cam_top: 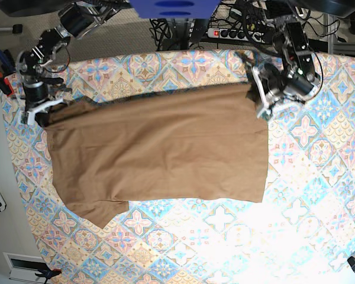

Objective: Layout the t-shirt on the table in an organized manner, then fold the t-shirt properly
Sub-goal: 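Drag the shirt edge toward the robot with both grippers, then release the shirt edge with the left gripper and raise it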

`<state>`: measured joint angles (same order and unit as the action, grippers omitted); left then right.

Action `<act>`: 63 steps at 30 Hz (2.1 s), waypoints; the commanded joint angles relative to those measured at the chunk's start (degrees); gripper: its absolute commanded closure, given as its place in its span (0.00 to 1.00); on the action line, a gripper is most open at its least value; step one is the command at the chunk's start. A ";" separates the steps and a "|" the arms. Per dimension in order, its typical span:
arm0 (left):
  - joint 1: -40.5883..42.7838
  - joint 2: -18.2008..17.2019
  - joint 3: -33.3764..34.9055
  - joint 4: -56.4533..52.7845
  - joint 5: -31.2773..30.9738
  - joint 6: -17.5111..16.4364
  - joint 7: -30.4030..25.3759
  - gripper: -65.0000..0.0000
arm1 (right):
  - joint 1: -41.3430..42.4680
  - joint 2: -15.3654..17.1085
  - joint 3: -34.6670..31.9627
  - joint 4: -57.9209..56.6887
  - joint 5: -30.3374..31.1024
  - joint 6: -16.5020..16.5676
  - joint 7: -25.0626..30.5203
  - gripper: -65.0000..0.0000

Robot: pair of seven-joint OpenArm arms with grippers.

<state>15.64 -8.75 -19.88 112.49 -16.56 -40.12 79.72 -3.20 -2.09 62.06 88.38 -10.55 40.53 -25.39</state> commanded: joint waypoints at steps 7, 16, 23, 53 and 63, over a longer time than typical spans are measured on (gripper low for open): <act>1.64 -0.87 -0.03 0.70 1.04 0.12 0.28 1.00 | -3.44 0.64 1.19 0.90 1.27 -0.75 1.52 1.00; 4.19 -1.84 5.77 0.88 3.77 0.12 0.28 0.99 | -5.02 0.64 1.28 1.60 1.27 -0.75 -2.79 0.82; 8.05 -2.10 7.00 1.05 4.82 0.12 0.28 0.74 | -7.66 0.64 1.37 1.60 1.27 -0.75 -2.61 0.62; 1.02 -13.53 11.04 0.79 4.82 0.12 0.28 0.71 | -7.57 0.64 3.48 1.60 1.18 -0.75 -2.96 0.62; 6.38 -15.03 20.36 0.79 5.00 0.12 0.28 0.71 | -7.48 0.64 3.39 1.60 1.18 -0.75 -2.96 0.62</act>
<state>22.11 -23.38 0.62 112.40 -11.09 -40.16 80.55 -10.81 -2.24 65.25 88.84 -9.65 40.07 -29.10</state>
